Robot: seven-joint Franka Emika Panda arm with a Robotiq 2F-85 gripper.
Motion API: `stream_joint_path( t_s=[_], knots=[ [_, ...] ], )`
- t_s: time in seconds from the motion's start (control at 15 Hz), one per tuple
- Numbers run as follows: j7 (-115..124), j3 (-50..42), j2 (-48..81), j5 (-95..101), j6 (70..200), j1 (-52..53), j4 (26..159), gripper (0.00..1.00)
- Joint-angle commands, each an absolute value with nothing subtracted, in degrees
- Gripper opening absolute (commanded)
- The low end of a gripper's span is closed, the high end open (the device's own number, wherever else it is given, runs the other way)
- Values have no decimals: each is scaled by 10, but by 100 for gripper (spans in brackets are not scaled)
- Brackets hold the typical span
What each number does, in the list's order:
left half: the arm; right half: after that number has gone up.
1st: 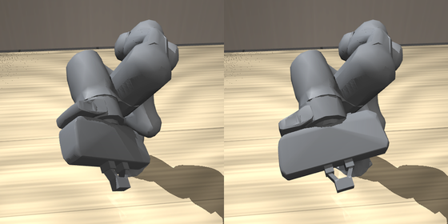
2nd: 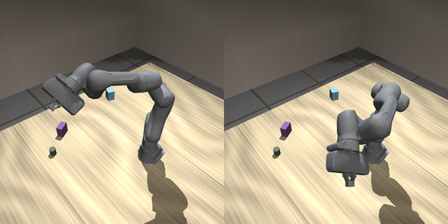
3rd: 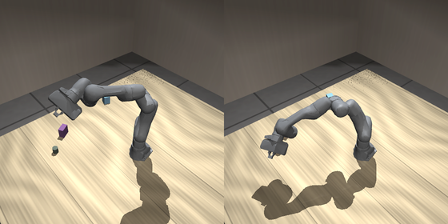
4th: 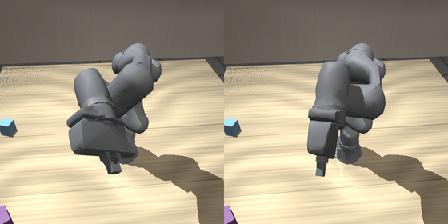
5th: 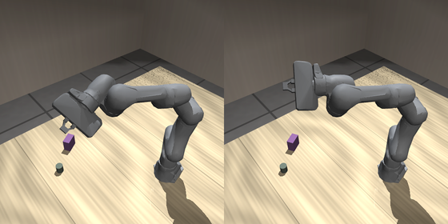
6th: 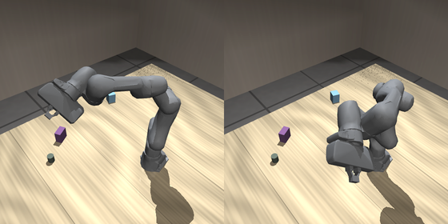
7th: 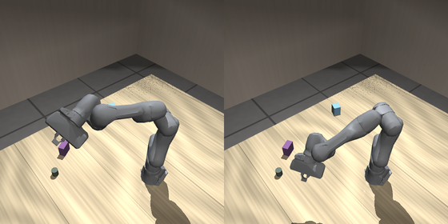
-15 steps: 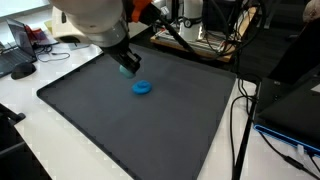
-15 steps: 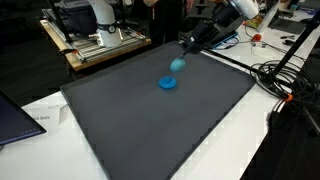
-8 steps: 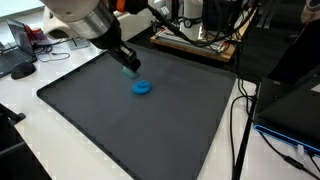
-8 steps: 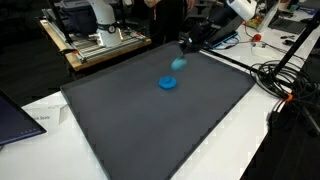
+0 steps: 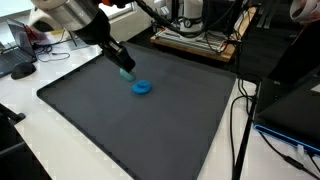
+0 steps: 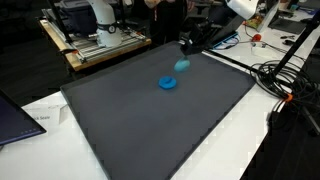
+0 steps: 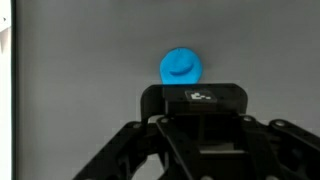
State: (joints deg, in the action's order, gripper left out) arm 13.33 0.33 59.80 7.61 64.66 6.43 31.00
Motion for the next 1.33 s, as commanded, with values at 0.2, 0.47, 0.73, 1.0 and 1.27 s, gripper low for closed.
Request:
stream_joint_path(
  t_s=[0.2, 0.47, 0.73, 1.0, 1.27],
  knots=[
    [130, 25, 628, 33, 675, 26, 277, 22],
    [132, 24, 646, 33, 709, 15, 277, 22],
    [128, 38, 652, 10, 731, -13, 275, 22],
    [123, 57, 648, -26, 752, -50, 277, 22],
    [100, 79, 648, -52, 778, -79, 277, 22]
  ],
)
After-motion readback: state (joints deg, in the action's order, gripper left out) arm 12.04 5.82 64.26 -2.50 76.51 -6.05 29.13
